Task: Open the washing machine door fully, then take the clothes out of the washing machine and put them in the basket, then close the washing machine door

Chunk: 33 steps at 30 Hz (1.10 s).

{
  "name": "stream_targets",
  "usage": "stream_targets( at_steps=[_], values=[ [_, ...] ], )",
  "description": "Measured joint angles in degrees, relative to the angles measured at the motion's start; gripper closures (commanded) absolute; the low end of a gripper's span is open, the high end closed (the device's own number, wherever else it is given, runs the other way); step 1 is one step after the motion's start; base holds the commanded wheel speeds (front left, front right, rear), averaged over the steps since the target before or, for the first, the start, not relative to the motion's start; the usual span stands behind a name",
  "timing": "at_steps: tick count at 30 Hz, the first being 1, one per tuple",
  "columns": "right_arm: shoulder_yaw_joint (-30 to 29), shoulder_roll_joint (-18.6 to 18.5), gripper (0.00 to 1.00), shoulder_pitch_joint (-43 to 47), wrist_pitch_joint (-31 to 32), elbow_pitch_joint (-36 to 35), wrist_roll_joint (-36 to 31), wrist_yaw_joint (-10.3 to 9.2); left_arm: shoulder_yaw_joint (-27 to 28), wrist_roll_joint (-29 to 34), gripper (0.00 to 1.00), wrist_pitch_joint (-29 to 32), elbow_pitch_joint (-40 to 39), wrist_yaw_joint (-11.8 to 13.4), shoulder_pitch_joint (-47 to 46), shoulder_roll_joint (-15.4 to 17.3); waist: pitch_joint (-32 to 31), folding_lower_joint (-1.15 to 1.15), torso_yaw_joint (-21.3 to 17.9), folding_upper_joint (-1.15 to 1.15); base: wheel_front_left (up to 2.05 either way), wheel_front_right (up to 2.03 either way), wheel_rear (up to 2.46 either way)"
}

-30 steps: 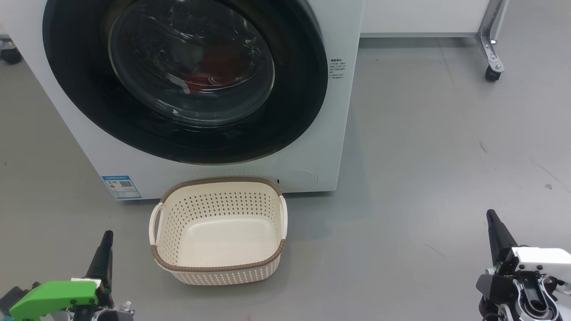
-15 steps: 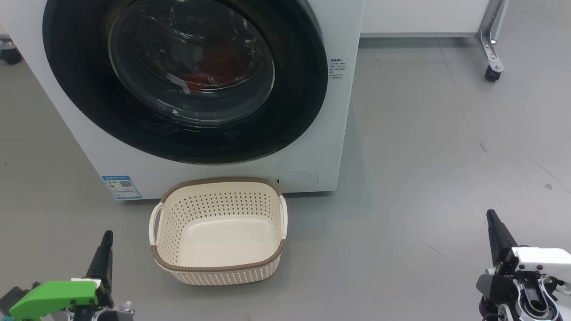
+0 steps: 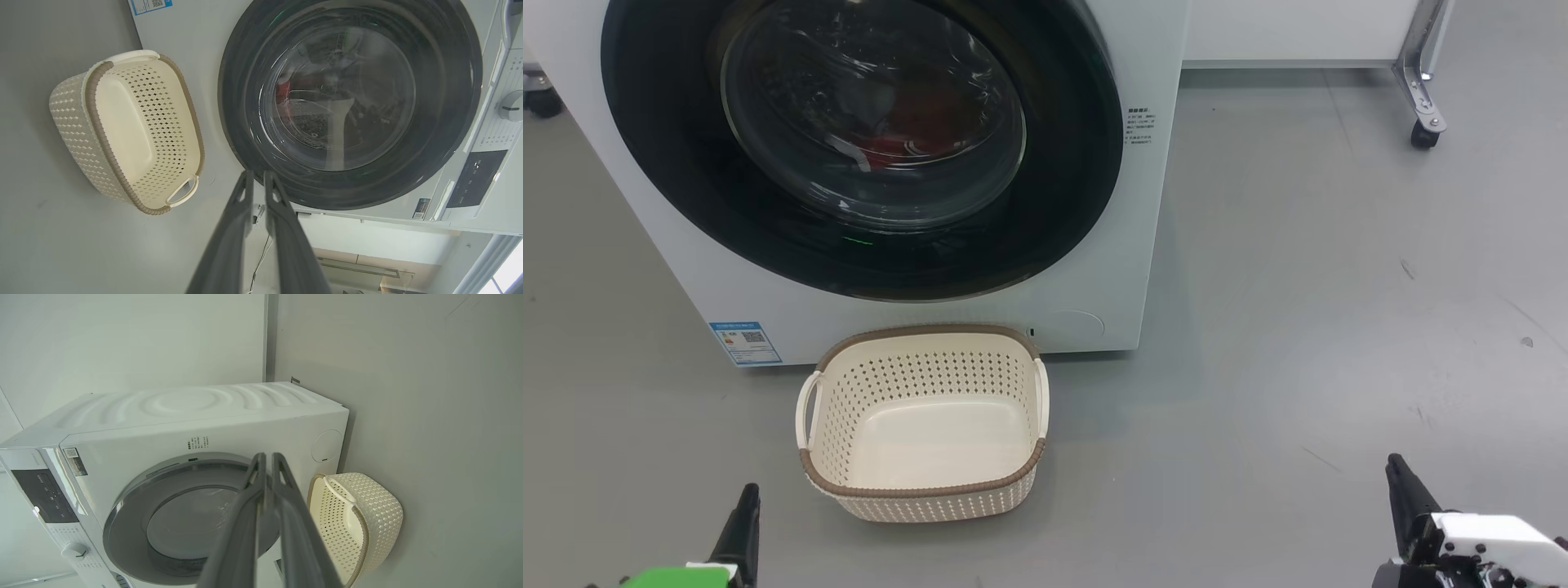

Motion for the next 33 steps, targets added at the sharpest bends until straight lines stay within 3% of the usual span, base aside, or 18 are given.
stream_targets(
  at_steps=[16,28,33],
  values=[
    [0.7,0.5,0.0,1.3,-1.6,-0.1,-2.0,0.0,-1.6,0.7,0.0,-1.4,-1.2,0.0,1.1,-0.4,0.0,0.0,0.0,0.0,0.0,0.0,0.0],
    [2.9,-2.0,0.0,1.2,-4.6,-1.2,-9.8,0.0,-3.7,7.8,0.0,-4.8,-3.3,0.0,1.0,0.7,-0.2,0.0,0.0,0.0,0.0,0.0,0.0],
    [4.2,-3.5,0.0,1.0,-5.8,-1.8,-15.2,0.0,-4.7,13.5,0.0,-6.0,-3.9,0.0,0.8,2.3,-0.3,0.0,0.0,0.0,0.0,0.0,0.0]
  ],
)
